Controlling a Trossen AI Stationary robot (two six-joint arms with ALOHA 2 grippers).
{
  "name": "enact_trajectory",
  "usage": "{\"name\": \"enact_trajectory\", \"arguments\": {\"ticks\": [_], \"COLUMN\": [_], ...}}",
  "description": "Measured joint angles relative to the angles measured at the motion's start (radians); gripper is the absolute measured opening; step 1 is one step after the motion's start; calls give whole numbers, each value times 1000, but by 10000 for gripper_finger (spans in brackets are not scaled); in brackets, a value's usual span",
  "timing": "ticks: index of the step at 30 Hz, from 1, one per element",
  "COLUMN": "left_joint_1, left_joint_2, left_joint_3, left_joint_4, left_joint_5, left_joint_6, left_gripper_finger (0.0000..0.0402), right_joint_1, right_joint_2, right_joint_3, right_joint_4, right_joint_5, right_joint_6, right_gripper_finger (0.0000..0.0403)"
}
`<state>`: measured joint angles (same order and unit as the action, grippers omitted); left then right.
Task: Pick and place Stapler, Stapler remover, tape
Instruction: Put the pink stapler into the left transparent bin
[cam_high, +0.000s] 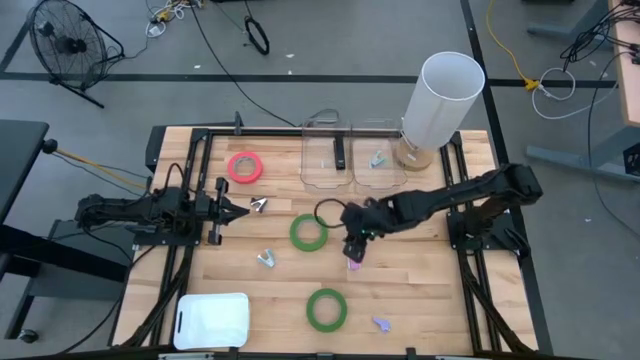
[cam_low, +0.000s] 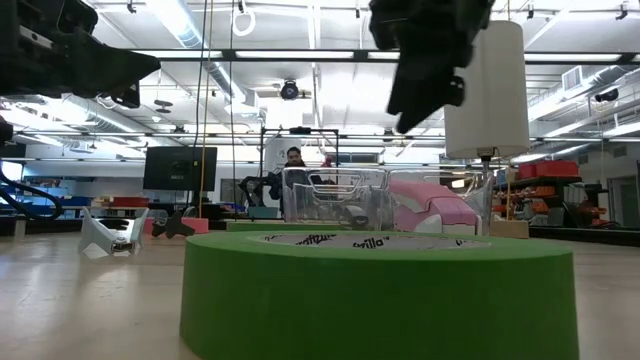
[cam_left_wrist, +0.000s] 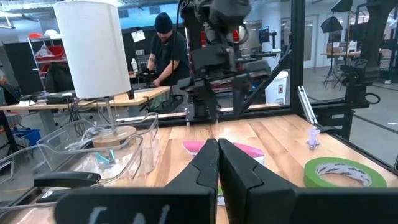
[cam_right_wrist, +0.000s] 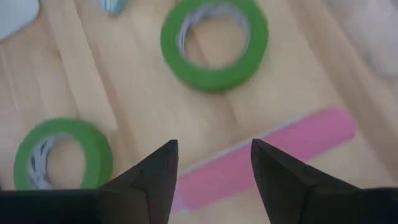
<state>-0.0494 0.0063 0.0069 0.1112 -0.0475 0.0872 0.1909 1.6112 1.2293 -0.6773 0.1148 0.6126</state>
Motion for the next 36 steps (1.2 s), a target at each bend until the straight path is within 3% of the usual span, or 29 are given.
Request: {"name": "enact_trajectory", "arguments": {"ticks": [6,14,23,36], "left_joint_1": [0,0,0,0], "left_joint_2": [0,0,0,0], "left_joint_3": [0,0,0,0], "left_joint_4": [-2,-2,-2,-4], "left_joint_5": [0,0,0,0], "left_joint_6": [0,-24,-24,-24], "left_gripper_finger": [16,16,16,16], "right_joint_1": [40,45,40,40], "right_joint_2": [0,0,0,11], "right_joint_3": [0,-98,-179,-179], "right_joint_4": [-91,-29,127,120], "right_joint_5": [7,6,-26,4], "right_joint_6": [146,288,289,296], "right_gripper_finger": [201,224,272,276]}}
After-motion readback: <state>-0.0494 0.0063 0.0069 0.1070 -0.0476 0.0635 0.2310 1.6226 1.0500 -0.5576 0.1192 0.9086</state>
